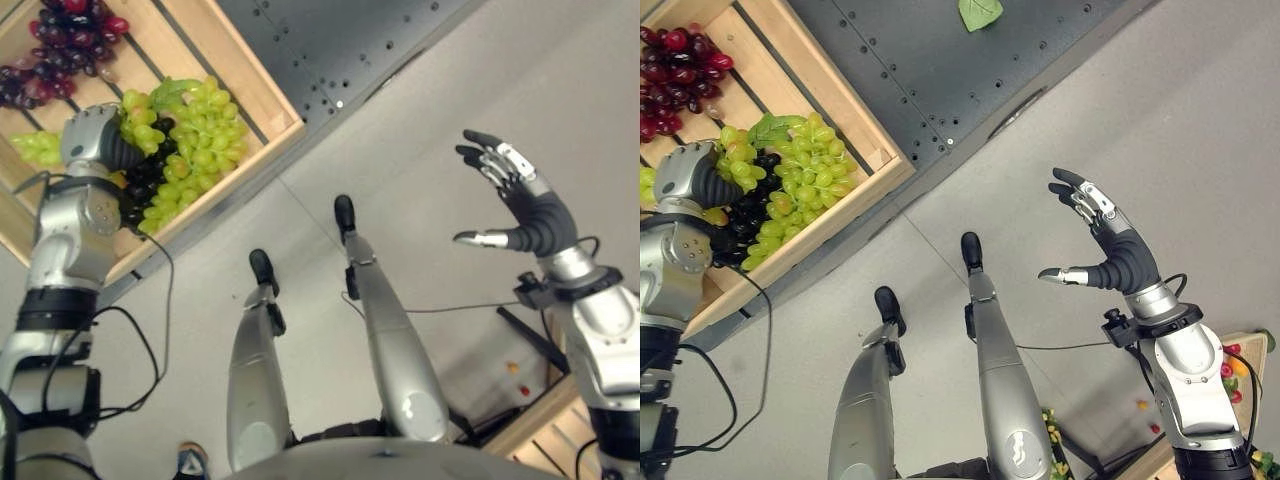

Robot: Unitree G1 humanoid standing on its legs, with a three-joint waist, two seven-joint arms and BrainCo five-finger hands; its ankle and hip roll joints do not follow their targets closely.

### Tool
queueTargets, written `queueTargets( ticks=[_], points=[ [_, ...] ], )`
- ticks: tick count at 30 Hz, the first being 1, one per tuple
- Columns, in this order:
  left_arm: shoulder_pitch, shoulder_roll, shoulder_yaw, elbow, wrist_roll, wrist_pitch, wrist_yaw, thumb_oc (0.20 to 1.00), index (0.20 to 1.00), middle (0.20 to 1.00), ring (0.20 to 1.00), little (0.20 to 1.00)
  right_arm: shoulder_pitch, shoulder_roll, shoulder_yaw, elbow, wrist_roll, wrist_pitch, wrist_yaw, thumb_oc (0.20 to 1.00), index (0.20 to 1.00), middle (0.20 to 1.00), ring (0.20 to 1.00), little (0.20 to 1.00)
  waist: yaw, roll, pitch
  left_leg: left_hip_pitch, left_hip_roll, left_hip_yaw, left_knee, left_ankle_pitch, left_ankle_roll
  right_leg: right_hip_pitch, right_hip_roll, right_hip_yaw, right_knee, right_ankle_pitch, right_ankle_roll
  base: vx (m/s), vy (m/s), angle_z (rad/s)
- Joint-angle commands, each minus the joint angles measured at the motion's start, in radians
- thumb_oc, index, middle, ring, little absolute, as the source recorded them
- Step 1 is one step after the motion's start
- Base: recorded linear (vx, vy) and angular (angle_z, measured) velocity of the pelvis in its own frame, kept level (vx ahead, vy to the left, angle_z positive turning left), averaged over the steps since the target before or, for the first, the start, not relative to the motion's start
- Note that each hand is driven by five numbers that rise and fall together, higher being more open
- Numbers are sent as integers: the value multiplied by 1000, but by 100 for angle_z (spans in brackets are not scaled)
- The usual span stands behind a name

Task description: Pick up the fruits from the basket on one side to the basket on the other side

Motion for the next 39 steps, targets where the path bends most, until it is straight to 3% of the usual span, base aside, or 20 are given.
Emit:
queueTargets(
  ticks=[1, 2, 6, 9, 13, 14, 25, 39],
  points=[
    [49, 27, 26, -91, -162, -103, 34, 200, 200, 200, 200, 200, -30, -6, -10, -50, -15, -83, -30, 1000, 1000, 1000, 1000, 1000, -6, 2, 17, 63, -93, -13, -94, 33, 100, 86, 15, -48, 86, -131, 77, -33, -8, 10],
    [74, -17, 24, -141, -253, -141, 23, 200, 200, 200, 200, 200, -25, -17, -8, -29, -29, -90, -49, 1000, 1000, 1000, 1000, 1000, 1, 4, 17, 83, -99, -19, -99, 44, 100, 109, 11, -50, 85, -122, 78, -1, -13, 10],
    [116, -56, 6, -207, -311, -200, 18, 200, 200, 200, 200, 200, -23, -31, 4, 17, -59, -100, -76, 1000, 1000, 1000, 1000, 1000, 11, 9, 17, 126, -106, -29, -118, 54, 98, 153, 1, -64, 79, -125, 79, -5, -11, 13],
    [157, -107, -26, -259, -487, -277, -17, 200, 200, 200, 200, 200, -25, -50, 24, 77, -81, -100, -99, 1000, 1000, 1000, 1000, 1000, 22, 16, 14, 189, -113, -36, -145, 58, 95, 213, -11, -78, 73, -132, 84, 8, 6, 18],
    [201, -147, -32, -318, -631, -313, -52, 200, 200, 200, 200, 200, -29, -59, 37, 113, -88, -101, -109, 1000, 1000, 1000, 1000, 1000, 28, 19, -2, 220, -120, -43, -158, 67, 98, 246, -16, -83, 62, -125, 85, 19, 5, 7],
    [219, -174, -42, -337, -737, -338, -74, 200, 200, 200, 200, 200, -29, -63, 45, 126, -93, -101, -113, 1000, 1000, 1000, 1000, 1000, 31, 19, -13, 235, -120, -48, -161, 68, 100, 264, -19, -85, 59, -125, 84, 0, 0, 0],
    [273, -196, -55, -481, -869, -371, -164, 200, 200, 200, 200, 200, -10, -110, 61, 202, -143, -93, -92, 1000, 1000, 1000, 1000, 1000, 39, 34, -88, 317, -127, -57, -193, 67, 103, 349, -28, -96, 35, -134, 86, 25, 8, 6],
    [300, -155, -128, -611, -977, -345, -318, 200, 200, 200, 200, 200, -137, -259, 102, 251, -164, -73, -25, 1000, 1000, 1000, 1000, 1000, 61, 57, -221, 431, -133, -80, -232, 56, 110, 479, -27, -113, -19, -148, 88, 50, -11, 5]
  ],
)
